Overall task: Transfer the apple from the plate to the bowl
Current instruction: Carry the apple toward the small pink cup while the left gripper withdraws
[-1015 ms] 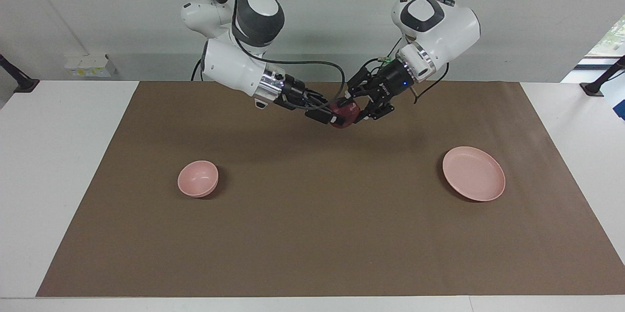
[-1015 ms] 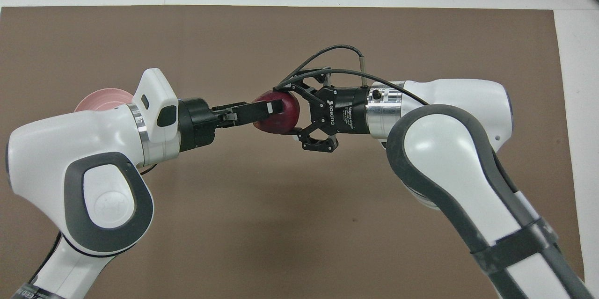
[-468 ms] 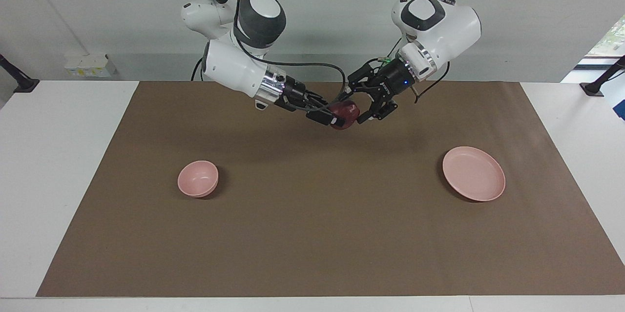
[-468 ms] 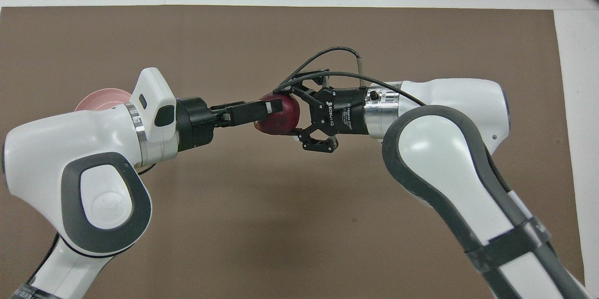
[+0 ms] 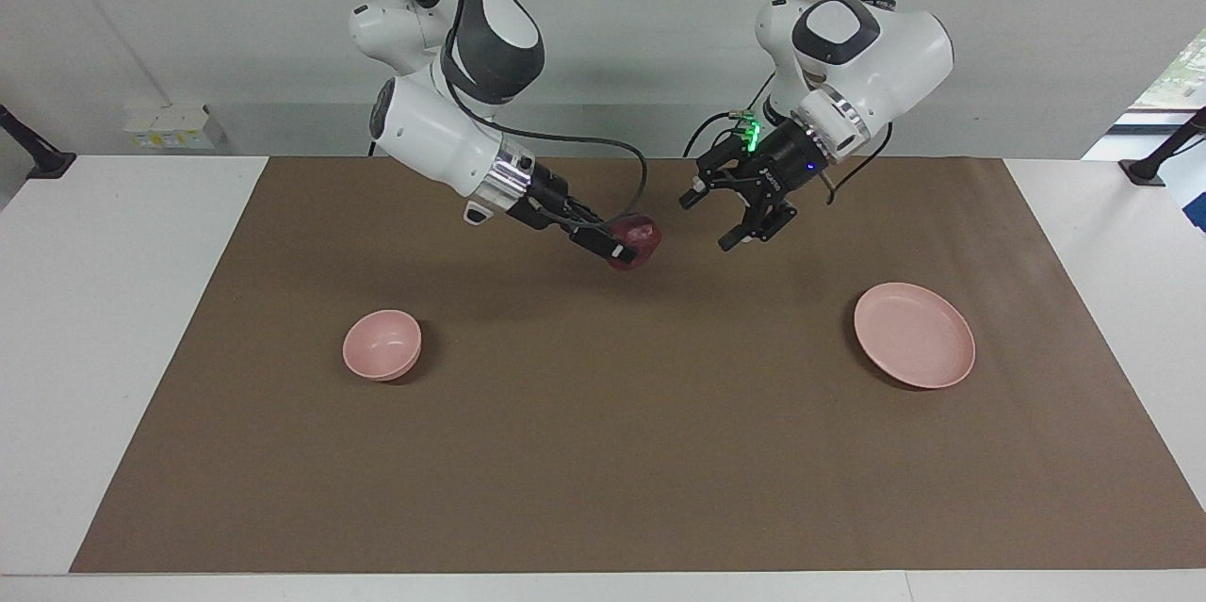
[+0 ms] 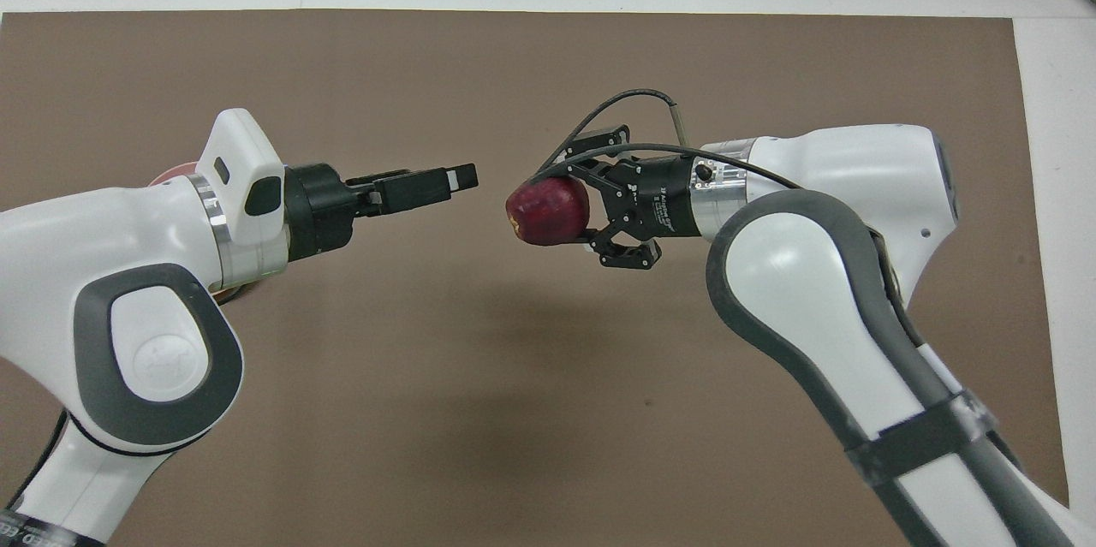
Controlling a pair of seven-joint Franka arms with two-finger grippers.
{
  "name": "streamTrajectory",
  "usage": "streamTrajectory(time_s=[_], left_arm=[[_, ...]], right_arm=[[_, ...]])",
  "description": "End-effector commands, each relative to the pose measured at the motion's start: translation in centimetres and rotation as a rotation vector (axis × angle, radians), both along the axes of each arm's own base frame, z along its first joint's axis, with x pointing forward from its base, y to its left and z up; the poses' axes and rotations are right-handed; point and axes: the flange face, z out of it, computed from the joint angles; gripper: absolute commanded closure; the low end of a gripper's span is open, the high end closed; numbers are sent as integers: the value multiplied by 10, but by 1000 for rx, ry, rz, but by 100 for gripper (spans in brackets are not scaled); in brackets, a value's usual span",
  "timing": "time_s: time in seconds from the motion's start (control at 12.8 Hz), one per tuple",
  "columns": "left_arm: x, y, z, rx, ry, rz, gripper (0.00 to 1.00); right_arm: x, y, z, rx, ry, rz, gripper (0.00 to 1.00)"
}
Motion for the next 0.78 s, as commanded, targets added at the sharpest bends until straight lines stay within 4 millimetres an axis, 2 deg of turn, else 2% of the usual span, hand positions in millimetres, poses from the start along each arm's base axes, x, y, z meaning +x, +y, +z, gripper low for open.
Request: streamTrajectory(time_s=[0.0,0.08,0.16,0.39,0.62,0.7], left_arm=[[1,13,-3,139,-29,-42,0],[1,19,-8,204,-35,-70,0],[4,39,-14,283,-11,-109,0],[8,76,-24,545,12,-197,0],[10,119,-33,708,71,-224,0],[12,140,-34,733,96,-202,0]], right_arm=[[1,-12,-10,-174,-73,109,100],[2,-17,-13,-249,-103,150,100],[3,-21,-17,-337,-138,205,100],[6,-49,-29,-510,-194,310,100],[11,-90,-38,-674,-244,473,100],[13,-102,-40,-738,-261,540,100]])
